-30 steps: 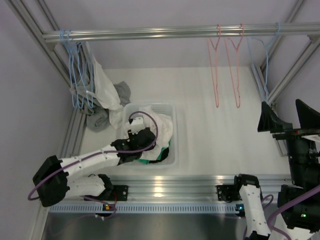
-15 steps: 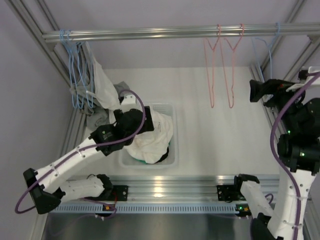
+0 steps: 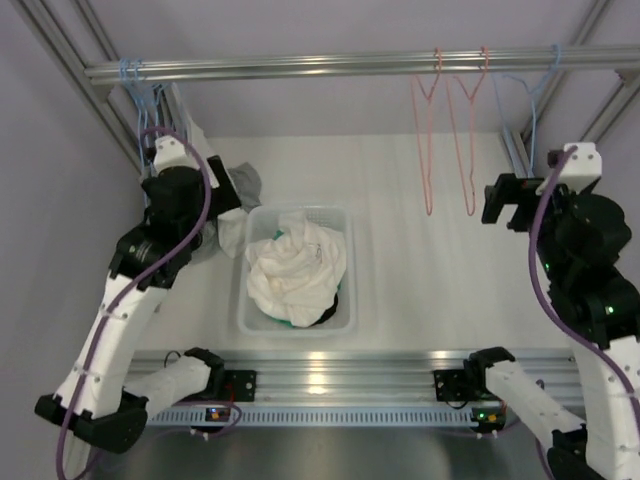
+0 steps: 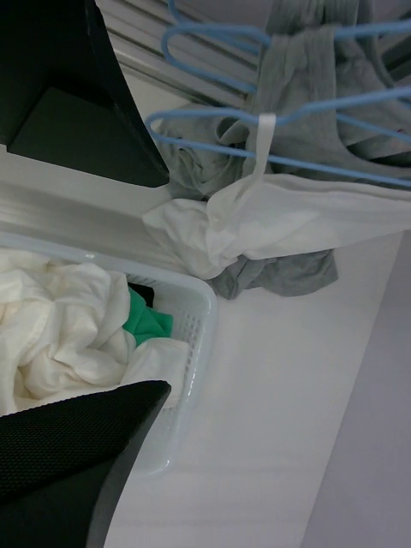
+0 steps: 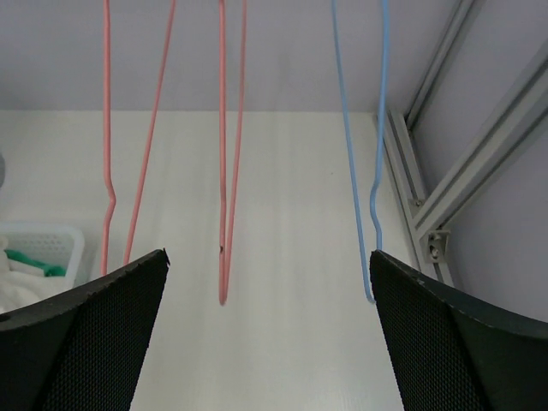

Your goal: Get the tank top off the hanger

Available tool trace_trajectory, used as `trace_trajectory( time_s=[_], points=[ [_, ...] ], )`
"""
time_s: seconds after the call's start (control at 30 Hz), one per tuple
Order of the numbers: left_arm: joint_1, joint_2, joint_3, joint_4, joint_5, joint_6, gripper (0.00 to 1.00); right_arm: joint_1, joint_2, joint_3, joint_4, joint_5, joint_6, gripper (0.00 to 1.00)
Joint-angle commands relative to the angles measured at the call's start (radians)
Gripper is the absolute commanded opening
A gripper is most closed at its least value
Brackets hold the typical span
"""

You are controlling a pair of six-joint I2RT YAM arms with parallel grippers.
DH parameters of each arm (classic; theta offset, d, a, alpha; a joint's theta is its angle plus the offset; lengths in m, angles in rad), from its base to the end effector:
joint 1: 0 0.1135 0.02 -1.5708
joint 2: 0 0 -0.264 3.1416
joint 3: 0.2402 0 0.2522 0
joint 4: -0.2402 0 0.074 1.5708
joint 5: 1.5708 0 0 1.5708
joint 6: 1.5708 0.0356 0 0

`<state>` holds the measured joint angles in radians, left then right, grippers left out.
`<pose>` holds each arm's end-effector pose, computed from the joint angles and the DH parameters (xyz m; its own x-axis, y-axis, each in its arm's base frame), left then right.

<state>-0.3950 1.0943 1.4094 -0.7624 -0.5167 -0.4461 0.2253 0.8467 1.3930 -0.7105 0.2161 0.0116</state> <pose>0.1986 -0.0637 0.4357 -0.3271 -0.2700 -0.9056 -0.2413 0.9504 -0.1962 0.1290 0.0217 0.4720 -0.1595 -0.0249 -0.9869 -0.0102 0.9997 -0.0236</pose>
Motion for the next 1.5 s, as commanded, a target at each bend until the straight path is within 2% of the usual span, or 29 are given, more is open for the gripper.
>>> trace_trajectory(
  time_s=[0.0,0.13,0.33,0.5,0.73,1.03,1.47],
  points=[
    [0.002,-0.167,-0.048,-0.035,-0.008,0.099,0.99,0.013,-0.161,-0.044,-0.041,0.042,0.017,0.99],
    [0.004,-0.354,-0.139,-0.044,-0.011,0.135,0.99,0.011,-0.247,-0.104,-0.067,0.049,0.03,0.99],
    [0.004,-0.514,-0.249,-0.083,-0.081,0.162,0.99,0.012,-0.38,-0.126,-0.126,0.149,0.016,0.99],
    [0.002,-0.611,-0.338,-0.037,-0.132,0.139,0.99,0.013,-0.451,-0.207,-0.119,0.152,0.04,0.99],
    [0.002,-0.596,-0.428,0.005,-0.063,0.099,0.99,0.014,-0.451,-0.255,-0.093,0.17,0.042,0.99],
    [0.002,-0.579,-0.529,0.089,-0.051,0.099,0.99,0.02,-0.434,-0.321,-0.026,0.235,0.057,1.0],
    [0.015,-0.6,-0.57,0.123,-0.06,0.109,0.99,0.022,-0.354,-0.308,-0.017,0.224,0.065,0.99]
  ],
)
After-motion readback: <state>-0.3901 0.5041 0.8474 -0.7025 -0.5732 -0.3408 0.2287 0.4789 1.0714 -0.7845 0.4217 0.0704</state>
